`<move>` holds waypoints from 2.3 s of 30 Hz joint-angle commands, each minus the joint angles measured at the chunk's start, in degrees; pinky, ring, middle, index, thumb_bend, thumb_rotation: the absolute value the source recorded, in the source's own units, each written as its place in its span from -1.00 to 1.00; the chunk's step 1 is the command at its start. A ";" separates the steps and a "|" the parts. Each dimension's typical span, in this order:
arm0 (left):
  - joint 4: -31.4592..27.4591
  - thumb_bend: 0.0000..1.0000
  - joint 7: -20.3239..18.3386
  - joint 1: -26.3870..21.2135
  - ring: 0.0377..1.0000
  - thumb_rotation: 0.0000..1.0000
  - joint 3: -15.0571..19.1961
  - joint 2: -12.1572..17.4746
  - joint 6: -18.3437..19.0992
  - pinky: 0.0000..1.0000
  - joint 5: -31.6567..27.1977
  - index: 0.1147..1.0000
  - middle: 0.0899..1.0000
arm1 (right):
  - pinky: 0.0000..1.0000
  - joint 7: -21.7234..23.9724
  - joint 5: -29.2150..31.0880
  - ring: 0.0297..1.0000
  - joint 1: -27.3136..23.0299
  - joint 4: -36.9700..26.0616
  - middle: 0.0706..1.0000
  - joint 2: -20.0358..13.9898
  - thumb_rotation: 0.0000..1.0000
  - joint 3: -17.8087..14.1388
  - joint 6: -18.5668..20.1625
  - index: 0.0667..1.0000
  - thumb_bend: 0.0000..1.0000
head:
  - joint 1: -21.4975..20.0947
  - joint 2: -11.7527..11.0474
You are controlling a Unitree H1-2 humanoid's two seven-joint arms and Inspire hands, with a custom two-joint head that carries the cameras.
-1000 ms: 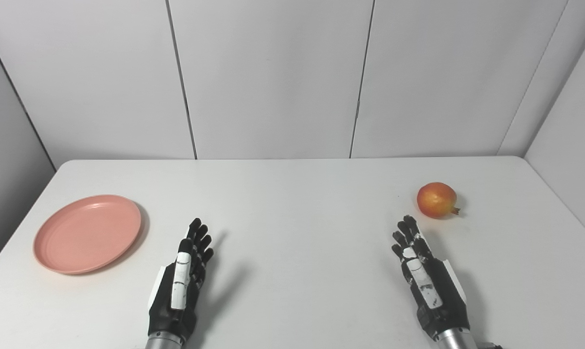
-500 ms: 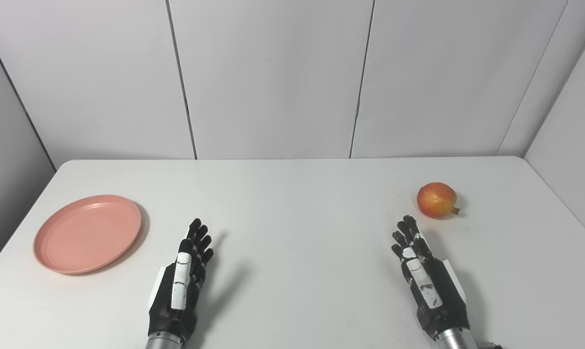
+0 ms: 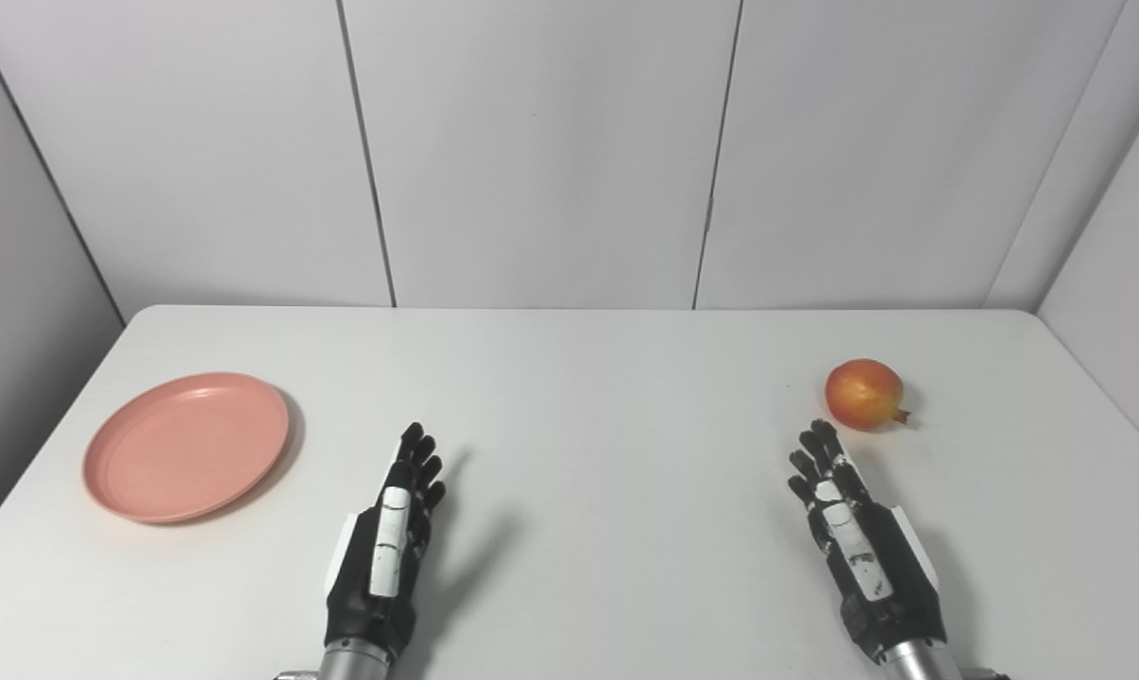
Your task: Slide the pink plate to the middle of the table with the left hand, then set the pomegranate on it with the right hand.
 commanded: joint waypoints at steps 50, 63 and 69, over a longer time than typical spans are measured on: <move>2.17 0.45 0.53 -3.53 1.00 0.79 0.46 -1.79 -9.38 1.00 4.46 1.00 1.00 | 1.00 4.75 1.41 1.00 -0.34 8.92 1.00 -1.35 0.50 -1.86 -7.42 0.99 0.64 | 6.15 -7.02; -10.91 0.82 0.14 -13.26 0.90 0.75 5.20 0.85 8.34 1.00 -4.73 0.86 0.89 | 1.00 4.69 1.52 1.00 0.17 8.94 1.00 -0.57 0.47 -2.20 -7.27 1.00 0.61 | 5.78 -7.49; -10.05 0.84 -2.71 -17.92 0.82 0.82 8.01 6.31 8.95 0.96 -6.87 0.75 0.81 | 1.00 4.77 1.61 1.00 0.16 8.96 1.00 -0.60 0.46 -2.28 -7.02 0.98 0.64 | 6.11 -7.59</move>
